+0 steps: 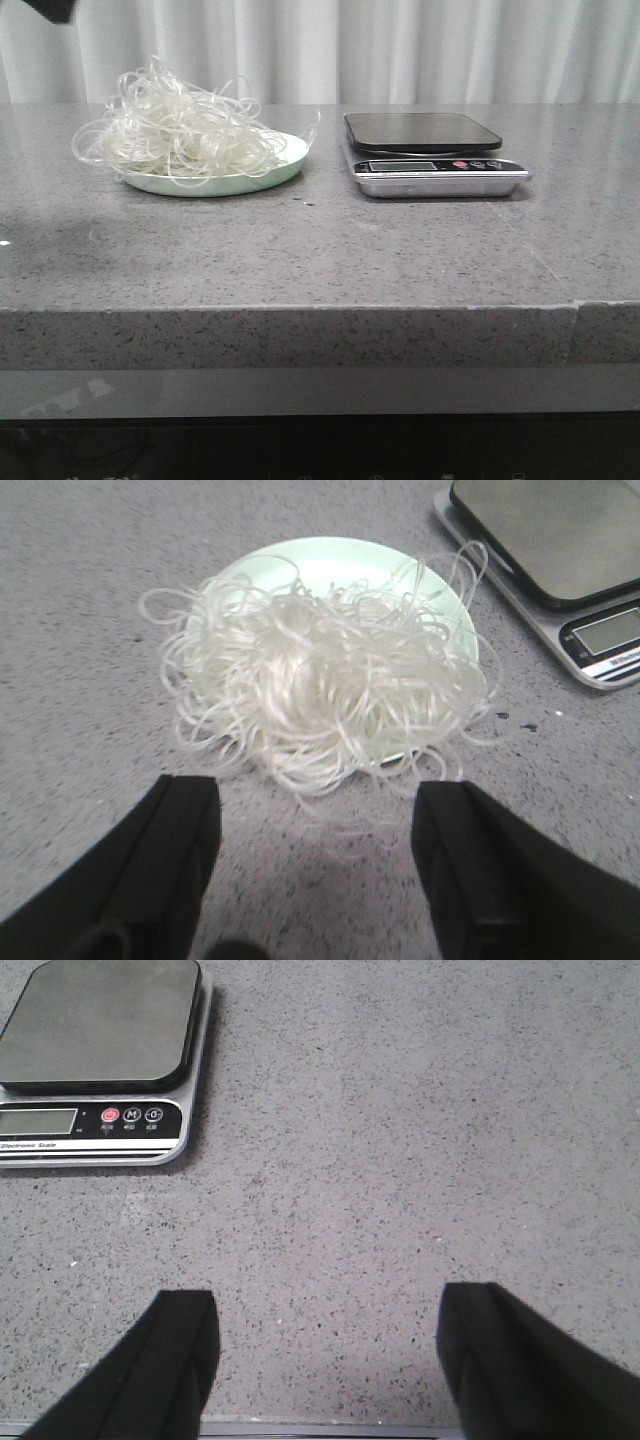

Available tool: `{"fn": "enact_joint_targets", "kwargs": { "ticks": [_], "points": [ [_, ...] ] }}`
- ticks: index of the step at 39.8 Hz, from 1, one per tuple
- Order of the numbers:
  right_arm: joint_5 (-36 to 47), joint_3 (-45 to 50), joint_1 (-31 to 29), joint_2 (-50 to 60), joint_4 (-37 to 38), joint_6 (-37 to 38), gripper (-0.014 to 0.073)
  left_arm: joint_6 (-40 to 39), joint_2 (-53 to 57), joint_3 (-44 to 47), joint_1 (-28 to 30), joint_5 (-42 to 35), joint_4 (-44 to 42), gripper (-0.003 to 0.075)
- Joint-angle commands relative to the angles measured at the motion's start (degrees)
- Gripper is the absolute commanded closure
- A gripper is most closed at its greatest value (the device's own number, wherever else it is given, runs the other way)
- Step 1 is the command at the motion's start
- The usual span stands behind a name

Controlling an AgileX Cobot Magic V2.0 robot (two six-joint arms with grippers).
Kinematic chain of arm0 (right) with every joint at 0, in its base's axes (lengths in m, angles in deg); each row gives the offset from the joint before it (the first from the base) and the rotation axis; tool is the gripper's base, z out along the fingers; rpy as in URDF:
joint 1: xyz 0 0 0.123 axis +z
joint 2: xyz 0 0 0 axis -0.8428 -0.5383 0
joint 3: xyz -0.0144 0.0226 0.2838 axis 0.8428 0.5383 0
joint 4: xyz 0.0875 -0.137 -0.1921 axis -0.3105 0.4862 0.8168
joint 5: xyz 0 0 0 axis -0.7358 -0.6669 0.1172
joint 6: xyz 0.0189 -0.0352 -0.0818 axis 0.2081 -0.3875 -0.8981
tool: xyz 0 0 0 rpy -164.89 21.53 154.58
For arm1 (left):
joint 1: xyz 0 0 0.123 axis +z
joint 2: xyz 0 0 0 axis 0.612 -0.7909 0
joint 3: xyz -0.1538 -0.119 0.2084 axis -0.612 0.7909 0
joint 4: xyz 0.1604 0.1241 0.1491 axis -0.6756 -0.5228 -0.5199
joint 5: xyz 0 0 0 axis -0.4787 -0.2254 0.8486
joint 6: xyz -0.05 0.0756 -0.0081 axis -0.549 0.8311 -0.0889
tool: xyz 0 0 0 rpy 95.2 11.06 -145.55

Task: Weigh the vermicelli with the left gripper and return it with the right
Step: 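Lower the left gripper onto the vermicelli heap and close on it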

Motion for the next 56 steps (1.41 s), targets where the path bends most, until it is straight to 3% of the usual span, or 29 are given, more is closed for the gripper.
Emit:
{"fn": "enact_joint_targets", "kwargs": {
  "ticks": [1,18,31,45,56],
  "points": [
    [3.26,-1.85,-0.38,-0.38,-0.01,-0.31,0.0025,0.23,-3.35,-4.63,-0.55,-5.16,0.64,0.0220],
    [3.26,-1.85,-0.38,-0.38,-0.01,-0.31,0.0025,0.23,-20.63,-16.91,-0.55,-5.33,1.59,0.0229],
    [3.19,-1.85,-0.38,-0.38,-0.01,-0.31,0.0025,0.23,-25.70,-18.11,-0.55,-4.92,1.23,0.0236],
    [3.19,-1.85,-0.38,-0.38,-0.01,-0.31,0.0025,0.23,-25.85,-18.11,-0.55,-4.37,1.22,0.0557],
    [3.19,-1.85,-0.38,-0.38,-0.01,-0.31,0.0025,0.23,-24.22,-23.36,-0.76,0.84,1.22,0.0565]
  ]
}}
